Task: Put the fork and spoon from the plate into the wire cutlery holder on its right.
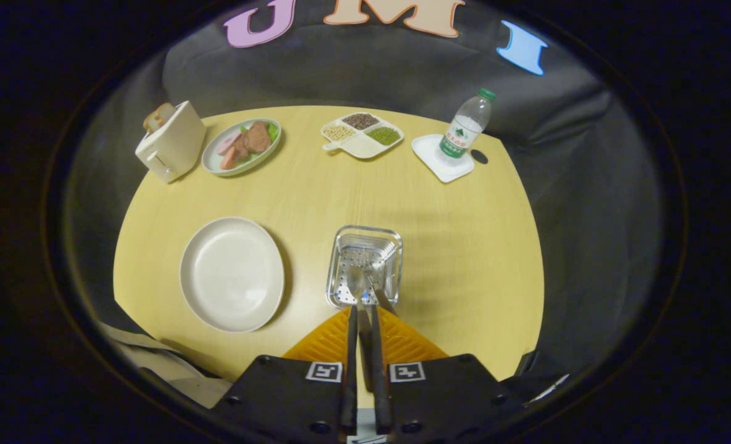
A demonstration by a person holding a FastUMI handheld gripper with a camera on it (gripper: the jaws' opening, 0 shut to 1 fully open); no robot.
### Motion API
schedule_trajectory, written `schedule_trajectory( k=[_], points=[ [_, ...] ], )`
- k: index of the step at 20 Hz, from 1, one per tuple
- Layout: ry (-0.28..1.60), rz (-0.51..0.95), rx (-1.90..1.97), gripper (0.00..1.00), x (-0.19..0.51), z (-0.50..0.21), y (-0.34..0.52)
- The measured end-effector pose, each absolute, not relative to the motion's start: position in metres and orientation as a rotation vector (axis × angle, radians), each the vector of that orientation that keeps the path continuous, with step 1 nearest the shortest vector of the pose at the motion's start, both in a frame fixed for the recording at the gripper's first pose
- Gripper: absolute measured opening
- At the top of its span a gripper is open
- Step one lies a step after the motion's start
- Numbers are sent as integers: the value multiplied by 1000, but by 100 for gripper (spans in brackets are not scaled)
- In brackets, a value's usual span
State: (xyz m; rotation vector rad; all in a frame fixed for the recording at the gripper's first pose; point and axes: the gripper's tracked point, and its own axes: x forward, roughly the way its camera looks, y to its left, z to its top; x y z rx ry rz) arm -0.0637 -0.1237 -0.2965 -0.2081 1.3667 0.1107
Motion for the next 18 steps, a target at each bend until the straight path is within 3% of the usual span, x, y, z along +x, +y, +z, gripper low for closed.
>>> schedule_trajectory(
  k=[4,7,18],
  points=[
    [1255,95,-132,73,-52,-277,-116],
    [1068,88,-77,100,-39,-252,-103],
    [346,88,116,100,-53,-103,-57]
  ],
)
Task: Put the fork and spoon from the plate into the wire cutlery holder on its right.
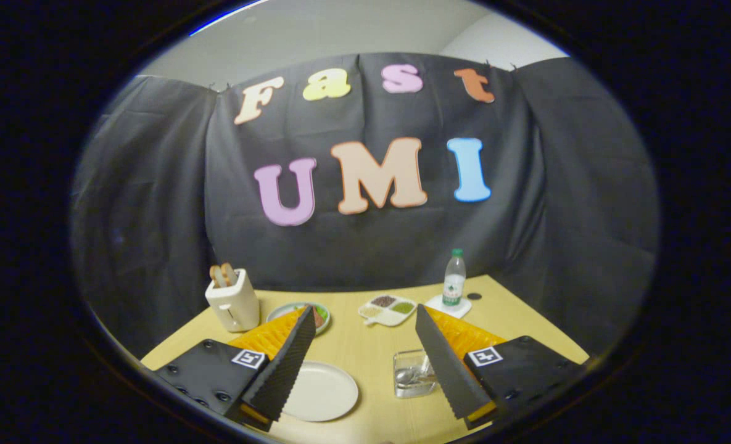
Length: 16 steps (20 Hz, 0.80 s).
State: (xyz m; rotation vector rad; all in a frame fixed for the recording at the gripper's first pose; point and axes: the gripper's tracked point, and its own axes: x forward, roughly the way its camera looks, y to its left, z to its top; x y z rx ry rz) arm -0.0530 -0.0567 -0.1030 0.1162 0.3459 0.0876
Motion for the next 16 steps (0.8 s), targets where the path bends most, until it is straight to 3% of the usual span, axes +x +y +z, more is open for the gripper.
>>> schedule_trajectory(
  k=[7,16],
  points=[
    [170,52,116,100,-63,-66,-53],
    [147,54,111,100,-56,-59,-54]
  ],
)
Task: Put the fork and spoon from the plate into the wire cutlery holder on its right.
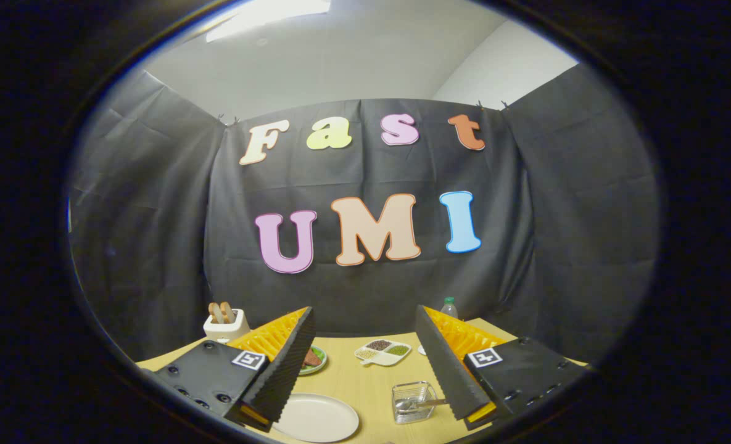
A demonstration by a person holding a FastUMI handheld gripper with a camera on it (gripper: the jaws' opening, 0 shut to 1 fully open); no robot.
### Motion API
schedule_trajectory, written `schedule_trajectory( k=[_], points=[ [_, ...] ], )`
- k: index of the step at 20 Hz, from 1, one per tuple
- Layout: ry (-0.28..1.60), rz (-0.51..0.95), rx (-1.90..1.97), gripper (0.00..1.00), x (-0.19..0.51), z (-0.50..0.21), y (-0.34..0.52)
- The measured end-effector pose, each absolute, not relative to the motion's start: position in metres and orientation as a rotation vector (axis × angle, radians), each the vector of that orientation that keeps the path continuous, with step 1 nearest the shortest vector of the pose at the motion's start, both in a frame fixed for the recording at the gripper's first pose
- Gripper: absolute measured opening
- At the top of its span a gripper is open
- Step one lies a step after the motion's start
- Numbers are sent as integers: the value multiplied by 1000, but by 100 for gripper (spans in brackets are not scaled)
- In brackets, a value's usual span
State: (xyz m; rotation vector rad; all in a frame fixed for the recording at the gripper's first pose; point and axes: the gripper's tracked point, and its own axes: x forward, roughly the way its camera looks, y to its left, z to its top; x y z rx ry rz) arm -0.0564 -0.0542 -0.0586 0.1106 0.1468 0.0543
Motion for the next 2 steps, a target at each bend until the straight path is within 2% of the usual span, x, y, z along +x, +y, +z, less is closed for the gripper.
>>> schedule_trajectory(
  k=[2],
  points=[
    [146,56,107,100,-55,-59,-54]
  ],
)
